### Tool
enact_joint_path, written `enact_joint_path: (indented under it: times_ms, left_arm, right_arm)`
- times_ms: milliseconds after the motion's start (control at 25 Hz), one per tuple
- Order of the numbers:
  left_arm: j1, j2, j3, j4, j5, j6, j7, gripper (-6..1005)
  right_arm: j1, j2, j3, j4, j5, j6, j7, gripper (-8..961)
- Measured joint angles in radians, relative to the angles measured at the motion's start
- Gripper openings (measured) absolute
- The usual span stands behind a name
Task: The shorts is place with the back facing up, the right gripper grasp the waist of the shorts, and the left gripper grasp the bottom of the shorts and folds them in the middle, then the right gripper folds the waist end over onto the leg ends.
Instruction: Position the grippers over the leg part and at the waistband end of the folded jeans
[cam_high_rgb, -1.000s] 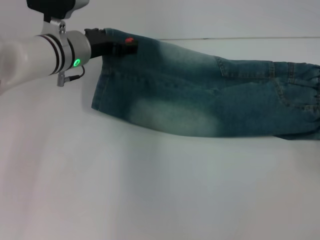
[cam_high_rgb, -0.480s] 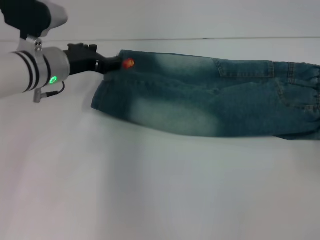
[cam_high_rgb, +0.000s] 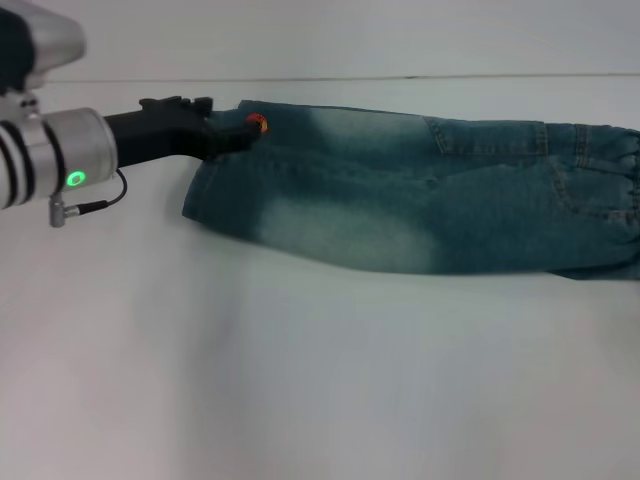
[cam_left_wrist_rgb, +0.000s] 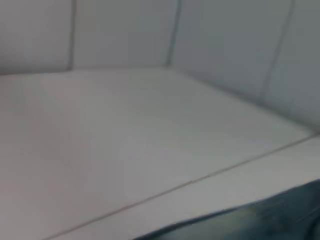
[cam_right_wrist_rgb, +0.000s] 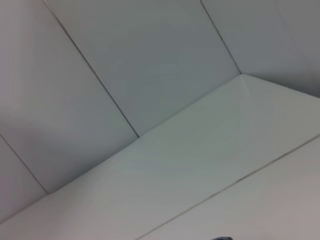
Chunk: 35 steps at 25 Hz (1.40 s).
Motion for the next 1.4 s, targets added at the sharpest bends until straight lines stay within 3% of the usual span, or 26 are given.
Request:
enact_joint_path:
  times_ms: [200, 440, 1000, 1400]
  left_arm:
    - [0.020, 0.002, -0.143, -0.046, -0.135, 0.184, 0.200, 812]
    - [0.063, -0.006, -0.143, -0.140, -0.261, 0.238, 0.410, 811]
    - [0.105, -0.006, -0.137, -0.209, -0.233, 0.252, 0.419, 811]
    - [0.098, -0.006, -0.130, -0.220, -0.221, 0.247, 0.421, 811]
  right_arm:
    - [-0.010, 0.000, -0.016, -0.014, 0.000, -0.018, 0.001, 800]
    - [-0.012, -0.001, -0.075, -0.031, 0.000, -0.021, -0.006, 801]
    - [-0.003, -0.007, -0.157, -0.110, -0.057, 0.067, 0.161, 803]
    - [0.032, -0.019, -0.313, -0.109, -0.057, 0.179, 0.256, 804]
